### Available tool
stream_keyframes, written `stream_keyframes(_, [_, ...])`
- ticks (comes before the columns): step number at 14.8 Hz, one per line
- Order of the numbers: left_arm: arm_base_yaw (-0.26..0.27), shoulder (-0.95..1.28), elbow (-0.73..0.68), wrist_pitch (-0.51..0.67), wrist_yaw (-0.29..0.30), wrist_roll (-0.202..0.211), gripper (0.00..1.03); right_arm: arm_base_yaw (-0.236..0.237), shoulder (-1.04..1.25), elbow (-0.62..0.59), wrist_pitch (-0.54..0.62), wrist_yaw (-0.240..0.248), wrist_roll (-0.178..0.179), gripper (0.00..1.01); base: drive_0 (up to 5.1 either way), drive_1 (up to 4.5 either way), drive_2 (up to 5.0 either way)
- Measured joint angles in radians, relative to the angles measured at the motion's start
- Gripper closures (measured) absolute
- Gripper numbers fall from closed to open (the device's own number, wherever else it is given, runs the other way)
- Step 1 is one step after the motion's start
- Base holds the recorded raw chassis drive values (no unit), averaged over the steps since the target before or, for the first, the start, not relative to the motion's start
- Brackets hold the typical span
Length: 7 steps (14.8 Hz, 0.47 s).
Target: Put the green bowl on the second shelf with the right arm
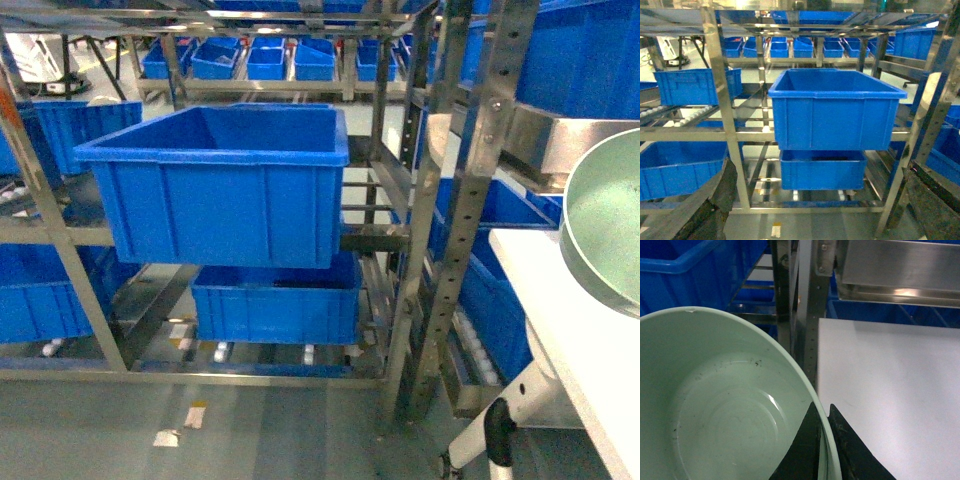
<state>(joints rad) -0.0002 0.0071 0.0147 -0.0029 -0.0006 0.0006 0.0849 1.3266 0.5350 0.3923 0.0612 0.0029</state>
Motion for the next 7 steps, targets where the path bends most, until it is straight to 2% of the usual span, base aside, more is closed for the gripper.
stream_keyframes(7, [0.0,0.0,0.0,-0.002,0.0,0.0,0.05,0.0,0.0,0.0,-0.001,-0.001,0.0,0.98,-5.0,2.42,2.4])
